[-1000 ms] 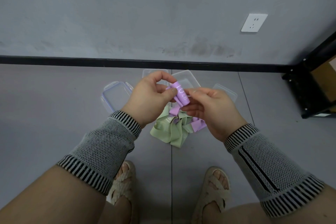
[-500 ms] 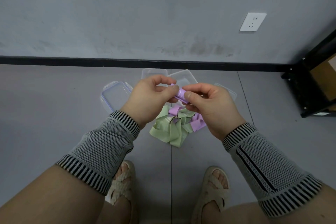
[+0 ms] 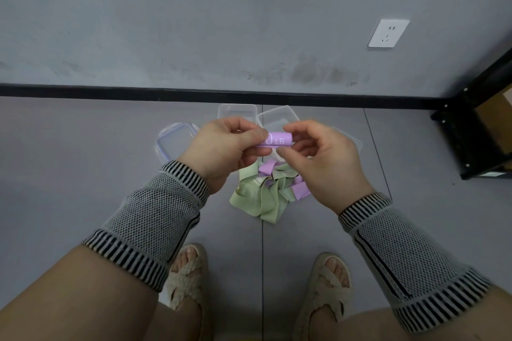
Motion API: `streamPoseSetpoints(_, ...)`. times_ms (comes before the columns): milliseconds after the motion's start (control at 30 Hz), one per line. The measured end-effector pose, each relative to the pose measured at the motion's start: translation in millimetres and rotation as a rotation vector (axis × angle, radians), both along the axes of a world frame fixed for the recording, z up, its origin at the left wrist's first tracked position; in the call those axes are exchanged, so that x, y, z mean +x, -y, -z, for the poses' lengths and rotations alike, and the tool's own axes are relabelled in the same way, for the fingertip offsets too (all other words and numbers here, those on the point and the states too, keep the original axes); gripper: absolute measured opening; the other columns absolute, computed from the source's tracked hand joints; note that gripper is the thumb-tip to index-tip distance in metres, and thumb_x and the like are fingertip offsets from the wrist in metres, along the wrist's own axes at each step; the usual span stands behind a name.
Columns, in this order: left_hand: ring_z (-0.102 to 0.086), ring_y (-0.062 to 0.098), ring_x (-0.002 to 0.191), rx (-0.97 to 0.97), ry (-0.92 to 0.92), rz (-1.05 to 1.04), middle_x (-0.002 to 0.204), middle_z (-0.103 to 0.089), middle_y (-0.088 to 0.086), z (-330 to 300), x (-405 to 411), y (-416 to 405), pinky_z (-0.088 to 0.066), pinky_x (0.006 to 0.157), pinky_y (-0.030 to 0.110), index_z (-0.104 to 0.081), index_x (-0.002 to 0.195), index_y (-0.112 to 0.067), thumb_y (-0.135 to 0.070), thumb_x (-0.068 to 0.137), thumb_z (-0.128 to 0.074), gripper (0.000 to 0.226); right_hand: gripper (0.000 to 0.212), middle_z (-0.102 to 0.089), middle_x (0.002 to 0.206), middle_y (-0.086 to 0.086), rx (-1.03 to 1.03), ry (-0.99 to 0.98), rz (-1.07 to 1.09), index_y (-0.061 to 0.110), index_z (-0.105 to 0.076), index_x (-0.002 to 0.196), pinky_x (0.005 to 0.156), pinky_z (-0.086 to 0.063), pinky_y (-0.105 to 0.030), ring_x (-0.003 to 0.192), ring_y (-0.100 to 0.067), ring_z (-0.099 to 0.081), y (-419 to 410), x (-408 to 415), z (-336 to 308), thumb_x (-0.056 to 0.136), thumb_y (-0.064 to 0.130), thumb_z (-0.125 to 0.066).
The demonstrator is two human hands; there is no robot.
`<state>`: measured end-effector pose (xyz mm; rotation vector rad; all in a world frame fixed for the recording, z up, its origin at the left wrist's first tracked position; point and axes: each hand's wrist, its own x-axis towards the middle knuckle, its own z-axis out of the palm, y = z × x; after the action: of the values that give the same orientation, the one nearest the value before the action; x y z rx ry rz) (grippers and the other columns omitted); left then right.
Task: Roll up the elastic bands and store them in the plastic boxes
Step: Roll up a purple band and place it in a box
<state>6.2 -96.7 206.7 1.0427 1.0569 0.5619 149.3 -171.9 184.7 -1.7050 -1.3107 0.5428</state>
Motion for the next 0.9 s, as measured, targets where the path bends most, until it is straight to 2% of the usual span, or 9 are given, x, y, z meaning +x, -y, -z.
streamPoseSetpoints(133, -0.066, 0.010, 0.063, 0.057, -0.039, 0.003, 0.073, -0.069, 0.000, 1, 1, 1, -0.048, 0.053, 0.016, -0.066, 0.088, -0.015, -0.011, 0.089, -0.061, 0.006, 0.022, -0.068, 0.079, 0.004, -0.011, -0.107, -0.015, 0.025, -0.068, 0.091, 0.068, -0.052, -0.012, 0.071, -0.005, -0.062, 1, 1, -1, 0.076, 0.011, -0.077)
streamPoseSetpoints(267, -0.065, 0.002, 0.063, 0.329, -0.149, 0.128, 0.091, -0.070, -0.007, -2, -2, 5, -0.046, 0.055, 0.013, -0.066, 0.102, -0.027, -0.014, 0.085, -0.067, 0.021, 0.024, -0.069, 0.077, 0.005, -0.033, -0.199, 0.016, 0.034, -0.066, 0.081, 0.072, -0.055, -0.019, 0.070, -0.006, -0.064, 0, 7, -5, 0.077, 0.012, -0.076)
streamPoseSetpoints(333, -0.056, -0.003, 0.048, 0.452, -0.239, 0.201, 0.083, -0.069, -0.011, -2, -3, 6, -0.041, 0.049, 0.009, -0.064, 0.104, -0.028, -0.009, 0.082, -0.069, 0.029, 0.023, -0.071, 0.080, 0.002, -0.035, -0.232, 0.015, 0.034, -0.067, 0.082, 0.074, -0.057, -0.024, 0.074, -0.012, -0.067, 1, 11, -6, 0.078, 0.012, -0.076)
streamPoseSetpoints(400, -0.053, -0.003, 0.044, 0.513, -0.272, 0.206, 0.072, -0.066, -0.015, -1, -4, 6, -0.039, 0.048, 0.007, -0.066, 0.096, -0.028, -0.006, 0.082, -0.069, 0.026, 0.022, -0.072, 0.080, 0.001, -0.042, -0.253, -0.008, 0.032, -0.069, 0.083, 0.074, -0.058, -0.028, 0.074, -0.015, -0.068, 2, 13, -7, 0.078, 0.012, -0.075)
streamPoseSetpoints(467, -0.064, 0.002, 0.057, 0.529, -0.259, 0.183, 0.071, -0.069, -0.012, 0, -4, 3, -0.046, 0.058, 0.010, -0.066, 0.088, -0.030, -0.010, 0.081, -0.071, 0.022, 0.021, -0.072, 0.077, 0.004, -0.045, -0.264, -0.036, 0.032, -0.070, 0.084, 0.074, -0.058, -0.030, 0.071, -0.011, -0.067, 3, 15, -8, 0.078, 0.013, -0.075)
streamPoseSetpoints(533, -0.068, 0.010, 0.070, 0.508, -0.231, 0.181, 0.076, -0.072, -0.005, 1, -5, 2, -0.052, 0.066, 0.017, -0.068, 0.088, -0.029, -0.012, 0.080, -0.072, 0.019, 0.018, -0.072, 0.077, 0.005, -0.042, -0.266, -0.054, 0.030, -0.071, 0.086, 0.073, -0.058, -0.030, 0.069, -0.008, -0.066, 3, 16, -10, 0.079, 0.014, -0.074)
streamPoseSetpoints(667, -0.067, 0.007, 0.066, 0.414, -0.100, 0.156, 0.071, -0.070, -0.001, -2, -7, 4, -0.053, 0.064, 0.018, -0.069, 0.089, -0.016, -0.005, 0.081, -0.069, 0.014, 0.017, -0.073, 0.075, 0.001, -0.030, -0.293, -0.077, 0.029, -0.072, 0.087, 0.073, -0.058, -0.032, 0.068, -0.009, -0.065, 4, 18, -13, 0.079, 0.015, -0.073)
streamPoseSetpoints(767, -0.066, 0.006, 0.064, 0.368, -0.031, 0.146, 0.068, -0.068, -0.004, -4, -8, 5, -0.053, 0.064, 0.018, -0.068, 0.087, -0.015, -0.002, 0.082, -0.066, 0.014, 0.015, -0.072, 0.076, 0.000, -0.030, -0.321, -0.108, 0.022, -0.073, 0.091, 0.070, -0.057, -0.028, 0.067, -0.009, -0.064, 5, 20, -17, 0.080, 0.013, -0.073)
streamPoseSetpoints(900, -0.066, 0.006, 0.066, 0.391, -0.052, 0.171, 0.076, -0.068, 0.000, -5, -10, 6, -0.053, 0.065, 0.018, -0.069, 0.090, -0.016, -0.002, 0.082, -0.067, 0.016, 0.017, -0.071, 0.080, -0.006, -0.099, -0.301, -0.161, 0.013, -0.071, 0.093, 0.070, -0.057, -0.025, 0.067, -0.009, -0.064, 7, 22, -19, 0.077, 0.008, -0.074)
